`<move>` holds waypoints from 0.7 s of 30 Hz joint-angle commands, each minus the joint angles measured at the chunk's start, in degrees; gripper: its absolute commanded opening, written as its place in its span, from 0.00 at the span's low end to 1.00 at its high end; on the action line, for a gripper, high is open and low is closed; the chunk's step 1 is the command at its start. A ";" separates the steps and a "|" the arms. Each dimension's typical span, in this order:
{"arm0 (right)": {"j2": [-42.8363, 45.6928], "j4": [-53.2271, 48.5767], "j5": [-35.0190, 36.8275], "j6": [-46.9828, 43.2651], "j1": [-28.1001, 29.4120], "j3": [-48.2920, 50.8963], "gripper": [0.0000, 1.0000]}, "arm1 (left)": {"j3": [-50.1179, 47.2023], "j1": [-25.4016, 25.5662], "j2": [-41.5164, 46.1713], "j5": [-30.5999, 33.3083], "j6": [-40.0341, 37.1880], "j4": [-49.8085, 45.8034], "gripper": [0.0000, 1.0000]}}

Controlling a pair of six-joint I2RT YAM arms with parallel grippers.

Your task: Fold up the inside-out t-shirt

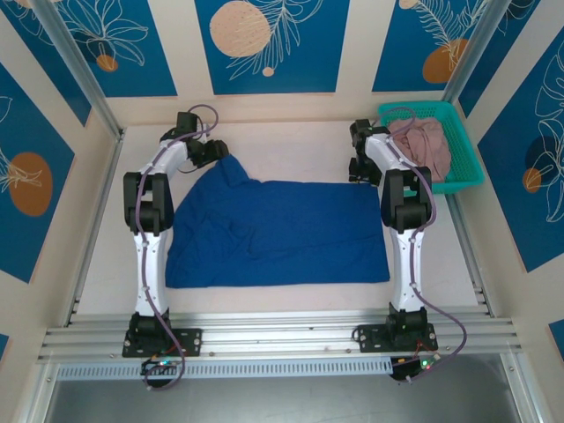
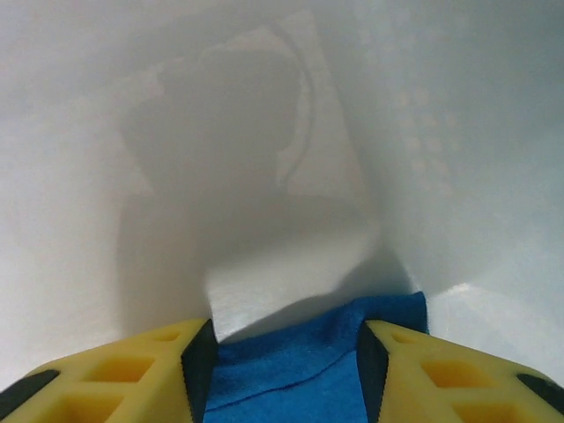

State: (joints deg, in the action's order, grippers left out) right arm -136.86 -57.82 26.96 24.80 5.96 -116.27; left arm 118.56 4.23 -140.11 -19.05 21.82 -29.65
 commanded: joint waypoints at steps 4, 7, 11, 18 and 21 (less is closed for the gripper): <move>-2.66 -1.77 -3.22 -0.21 -1.10 -1.59 0.34 | 1.49 -0.27 -1.22 0.24 -1.83 -1.82 0.63; -2.54 -1.51 -3.51 -0.38 -1.21 -1.52 0.24 | 1.49 -0.36 -1.13 0.22 -1.70 -1.82 0.63; -2.21 -0.86 -3.52 -0.29 -1.21 -1.27 0.18 | 1.45 -0.36 -0.56 0.15 -1.70 -1.90 0.63; -1.92 -0.38 -3.22 -0.71 -0.95 -1.09 0.17 | 3.41 -0.36 -2.31 -1.31 -1.50 -1.89 0.63; -1.92 -0.27 -3.32 -0.98 -0.95 -1.07 0.18 | 5.30 -0.33 -3.73 -1.96 -1.22 -2.03 0.63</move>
State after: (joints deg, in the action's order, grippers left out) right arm -137.23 -57.80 24.01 24.34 5.23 -116.90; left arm 120.99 4.23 -141.34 -19.31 20.84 -30.15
